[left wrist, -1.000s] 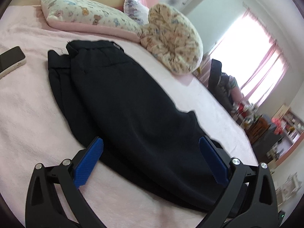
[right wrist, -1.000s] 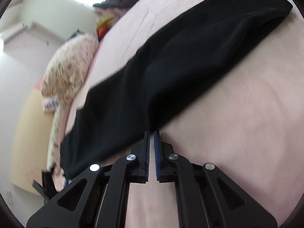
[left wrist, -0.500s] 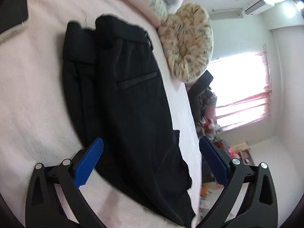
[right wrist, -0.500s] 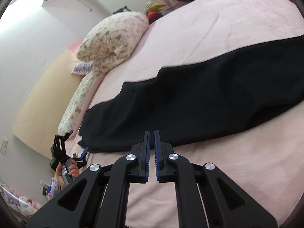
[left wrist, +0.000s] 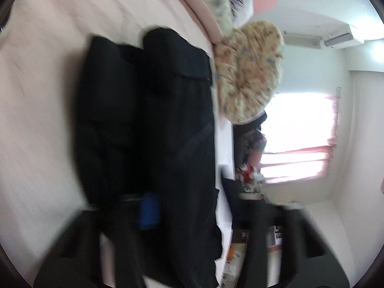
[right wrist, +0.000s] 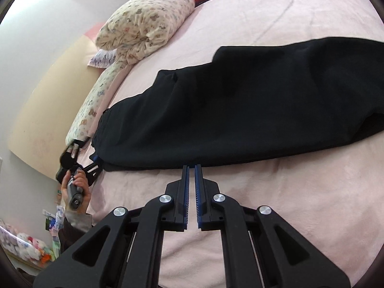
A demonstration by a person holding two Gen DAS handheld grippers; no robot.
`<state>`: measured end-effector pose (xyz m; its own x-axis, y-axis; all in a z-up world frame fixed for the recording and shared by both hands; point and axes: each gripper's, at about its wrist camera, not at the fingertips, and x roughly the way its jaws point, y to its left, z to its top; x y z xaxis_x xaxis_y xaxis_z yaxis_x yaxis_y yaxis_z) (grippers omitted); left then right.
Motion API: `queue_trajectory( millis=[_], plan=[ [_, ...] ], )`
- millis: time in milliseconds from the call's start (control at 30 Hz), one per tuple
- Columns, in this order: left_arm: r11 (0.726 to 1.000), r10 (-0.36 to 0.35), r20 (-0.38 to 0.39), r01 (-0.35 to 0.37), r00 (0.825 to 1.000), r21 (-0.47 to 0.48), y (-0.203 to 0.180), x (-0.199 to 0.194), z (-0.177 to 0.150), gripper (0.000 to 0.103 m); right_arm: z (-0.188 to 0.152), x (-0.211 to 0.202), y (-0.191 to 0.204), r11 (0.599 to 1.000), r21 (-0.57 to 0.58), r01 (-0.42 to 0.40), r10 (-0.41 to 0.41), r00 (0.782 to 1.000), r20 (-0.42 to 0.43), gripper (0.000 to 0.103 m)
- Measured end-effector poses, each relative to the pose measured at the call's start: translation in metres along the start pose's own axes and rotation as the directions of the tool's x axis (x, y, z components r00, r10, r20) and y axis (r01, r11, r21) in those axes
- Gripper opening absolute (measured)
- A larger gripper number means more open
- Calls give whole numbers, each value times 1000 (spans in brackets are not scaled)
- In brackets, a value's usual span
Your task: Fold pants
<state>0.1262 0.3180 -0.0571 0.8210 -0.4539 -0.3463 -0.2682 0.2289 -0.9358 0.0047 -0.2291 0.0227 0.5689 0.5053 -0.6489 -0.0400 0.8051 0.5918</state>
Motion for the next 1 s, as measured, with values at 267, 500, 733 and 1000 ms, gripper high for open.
queue_trajectory(
  millis=[267,500,733,1000],
  plan=[
    [988,17,122,-36,992,153,-27,-44,-33,8,40,-7,56,982,-186,15,0,997,80,5],
    [969,197,172,-218,965,117,-3,-41,-27,21,136,33,109,892,-436,120,-110,993,48,101],
    [943,247,219,-286,944,172,-16,-33,-30,24,196,128,93,906,-407,117,-195,968,-156,57],
    [923,272,233,-322,934,211,-18,-29,-31,27,190,189,78,885,-452,115,-279,906,-317,56]
  ],
)
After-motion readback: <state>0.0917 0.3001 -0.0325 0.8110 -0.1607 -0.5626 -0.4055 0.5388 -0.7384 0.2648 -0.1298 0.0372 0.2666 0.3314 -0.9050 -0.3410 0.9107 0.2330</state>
